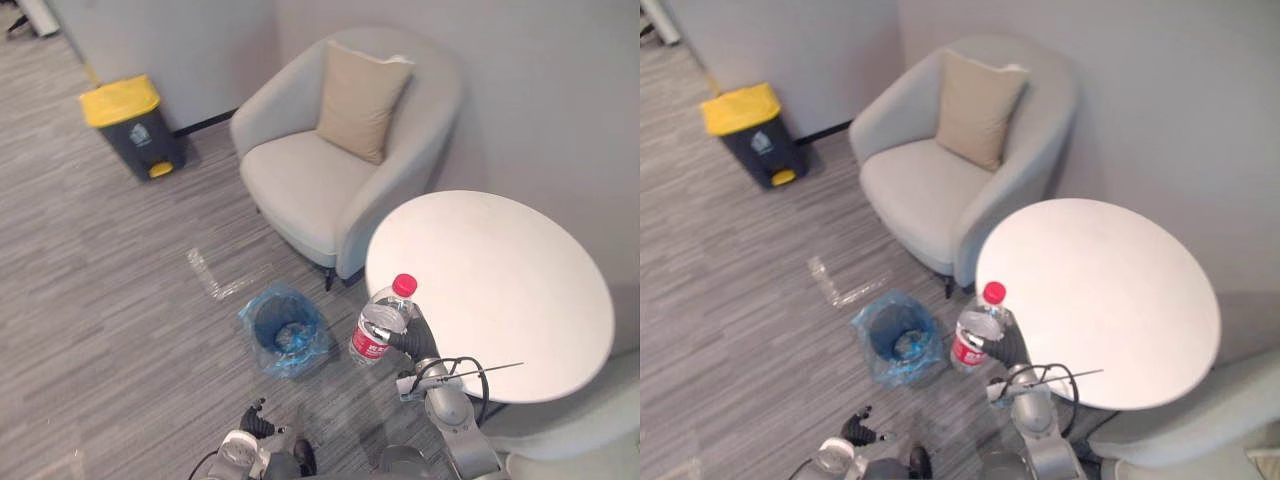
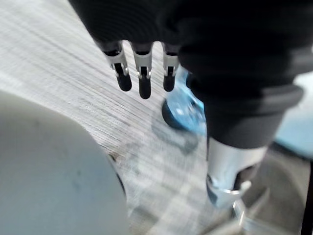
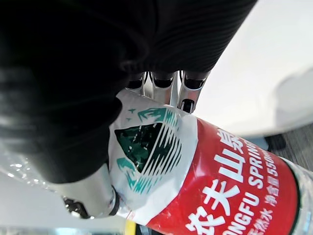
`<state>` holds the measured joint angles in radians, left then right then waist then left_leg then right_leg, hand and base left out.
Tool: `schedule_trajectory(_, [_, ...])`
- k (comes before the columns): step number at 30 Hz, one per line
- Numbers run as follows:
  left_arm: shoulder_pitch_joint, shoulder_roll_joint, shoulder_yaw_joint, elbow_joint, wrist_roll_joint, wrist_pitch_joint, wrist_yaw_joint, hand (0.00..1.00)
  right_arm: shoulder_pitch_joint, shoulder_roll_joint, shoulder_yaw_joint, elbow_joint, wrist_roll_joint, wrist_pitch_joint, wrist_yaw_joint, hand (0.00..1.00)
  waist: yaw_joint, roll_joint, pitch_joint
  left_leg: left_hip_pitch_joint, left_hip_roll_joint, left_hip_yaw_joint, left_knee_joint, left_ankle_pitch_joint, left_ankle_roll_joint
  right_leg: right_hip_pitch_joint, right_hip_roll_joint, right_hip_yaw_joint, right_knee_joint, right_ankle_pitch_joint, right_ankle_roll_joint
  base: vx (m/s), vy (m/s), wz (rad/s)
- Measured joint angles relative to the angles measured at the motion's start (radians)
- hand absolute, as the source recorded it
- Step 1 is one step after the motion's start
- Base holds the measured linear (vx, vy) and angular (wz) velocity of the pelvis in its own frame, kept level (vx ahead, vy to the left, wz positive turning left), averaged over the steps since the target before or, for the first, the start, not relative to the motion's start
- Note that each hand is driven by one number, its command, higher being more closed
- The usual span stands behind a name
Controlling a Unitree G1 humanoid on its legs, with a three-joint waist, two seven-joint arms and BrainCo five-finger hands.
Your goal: Gather rubbish on tea table into small bin, then transfer packed bag to large trash can.
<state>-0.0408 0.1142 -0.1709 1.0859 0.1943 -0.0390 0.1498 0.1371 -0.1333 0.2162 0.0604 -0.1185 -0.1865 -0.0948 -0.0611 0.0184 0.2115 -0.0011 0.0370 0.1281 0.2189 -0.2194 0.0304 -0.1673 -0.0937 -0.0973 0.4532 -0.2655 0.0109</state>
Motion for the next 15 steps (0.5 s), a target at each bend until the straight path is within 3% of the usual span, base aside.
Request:
schedule_trajectory(1, [0.001, 0.008, 0.0, 0.01, 0.0, 0.003, 0.001, 0.0, 0.006, 0.002, 0.001, 0.014, 0.0, 0.0, 0.001, 1.0, -0.001, -0.004, 0.003, 0.034, 0.01, -0.014, -0.026, 0.002, -0.01, -0.031, 0.037, 0.011, -0.056, 0.032, 0.018, 0.3, -0.124, 0.61])
schedule_trajectory(2, [0.002, 0.017, 0.0, 0.014, 0.001, 0.004, 0.001, 0.0, 0.02, 0.005, -0.002, 0.018, 0.0, 0.0, 0.005, 1.0, -0.011, -0.03, 0.002, 0.064, -0.003, -0.043, -0.04, -0.003, -0.034, -0.041, 0.059, 0.052, -0.142, 0.091, 0.034, 0.31, -0.153, 0.9])
schedule_trajectory(3, [0.003, 0.022, 0.0, 0.021, 0.002, 0.005, 0.0, 0.0, 0.039, 0.007, -0.008, 0.013, 0.001, 0.0, 0.006, 1.0, -0.023, -0.053, -0.002, 0.067, -0.019, -0.078, -0.028, -0.022, -0.048, -0.043, 0.063, 0.1, -0.179, 0.189, 0.031, 0.33, -0.218, 1.01])
schedule_trajectory(4, [0.001, 0.017, 0.006, 0.032, 0.001, 0.006, 0.0, 0.0, 0.056, 0.005, -0.018, 0.008, 0.001, -0.001, 0.006, 1.0, -0.038, -0.056, -0.007, 0.069, -0.017, -0.114, -0.013, -0.039, -0.057, -0.037, 0.066, 0.09, -0.153, 0.196, 0.006, 0.26, -0.176, 0.92])
schedule_trajectory(6, [0.007, -0.026, 0.033, 0.033, 0.003, 0.008, -0.001, 0.0, 0.094, 0.003, -0.052, 0.002, 0.002, 0.003, 0.009, 1.0, -0.041, -0.002, -0.029, 0.051, 0.022, -0.167, -0.017, -0.046, -0.078, -0.037, 0.079, 0.021, -0.143, 0.155, -0.013, 0.42, -0.177, 0.76])
schedule_trajectory(8, [0.014, -0.048, 0.044, 0.024, 0.002, 0.01, -0.001, 0.0, 0.101, 0.008, -0.063, 0.0, 0.003, 0.017, 0.011, 1.0, -0.043, 0.009, -0.028, 0.048, 0.043, -0.186, -0.025, -0.021, -0.114, -0.019, 0.084, -0.024, -0.144, 0.14, -0.033, 0.38, -0.158, 0.66])
schedule_trajectory(12, [0.021, -0.088, 0.073, -0.005, 0.002, 0.01, -0.001, 0.0, 0.133, 0.008, -0.067, -0.075, 0.005, 0.02, 0.01, 1.0, -0.041, 0.007, -0.027, 0.026, 0.054, -0.165, 0.158, -0.005, -0.123, 0.114, 0.08, -0.064, -0.2, 0.126, -0.056, 0.25, -0.072, 0.77])
schedule_trajectory(13, [0.022, -0.094, 0.073, -0.014, 0.002, 0.011, -0.001, 0.0, 0.133, 0.009, -0.065, -0.093, 0.005, 0.012, 0.008, 1.0, -0.031, 0.0, -0.026, -0.014, 0.059, -0.125, 0.257, -0.015, -0.12, 0.16, 0.071, -0.064, -0.236, 0.126, -0.056, 0.12, 0.033, 0.2])
schedule_trajectory(15, [0.019, -0.093, 0.066, -0.017, 0.002, 0.007, -0.001, 0.0, 0.103, 0.017, -0.066, -0.083, 0.008, 0.005, 0.003, 1.0, -0.014, -0.002, -0.031, -0.042, 0.091, -0.041, 0.252, -0.048, -0.115, 0.181, 0.057, -0.062, -0.254, 0.126, -0.056, 0.12, 0.043, 0.08])
